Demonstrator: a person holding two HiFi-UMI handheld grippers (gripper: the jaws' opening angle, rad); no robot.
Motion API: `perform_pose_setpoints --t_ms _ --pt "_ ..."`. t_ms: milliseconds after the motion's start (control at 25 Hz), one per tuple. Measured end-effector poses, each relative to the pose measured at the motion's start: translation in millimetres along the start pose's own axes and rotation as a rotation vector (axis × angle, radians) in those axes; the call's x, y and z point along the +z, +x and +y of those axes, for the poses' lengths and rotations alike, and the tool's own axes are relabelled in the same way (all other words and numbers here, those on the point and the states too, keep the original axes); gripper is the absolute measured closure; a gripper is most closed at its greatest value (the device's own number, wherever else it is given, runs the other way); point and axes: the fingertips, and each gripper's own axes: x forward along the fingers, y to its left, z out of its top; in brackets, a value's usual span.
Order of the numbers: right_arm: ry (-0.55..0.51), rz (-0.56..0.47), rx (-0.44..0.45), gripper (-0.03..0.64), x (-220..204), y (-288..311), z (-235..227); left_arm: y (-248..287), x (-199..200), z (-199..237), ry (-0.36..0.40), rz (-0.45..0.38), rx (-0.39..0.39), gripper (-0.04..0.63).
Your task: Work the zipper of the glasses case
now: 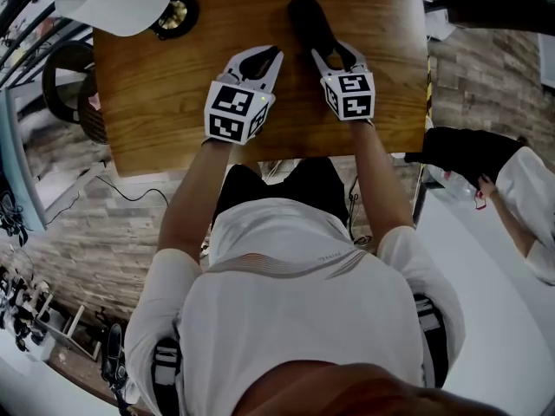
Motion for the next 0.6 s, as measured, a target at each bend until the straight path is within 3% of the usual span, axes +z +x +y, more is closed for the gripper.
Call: perform_pose_setpoints --t_ms 360,600 --pt "0.05 -0.02 0.027 0.367 -0.7 -1.7 -12.9 108.9 -10.3 16.3 0.034 0.098 -0.063 0.564" --pt "0.056 -0.029 0.042 0.369 -0.1 -1.5 -13.7 143.6 -8.7 9.7 0.115 0.124 -0.108 0.565"
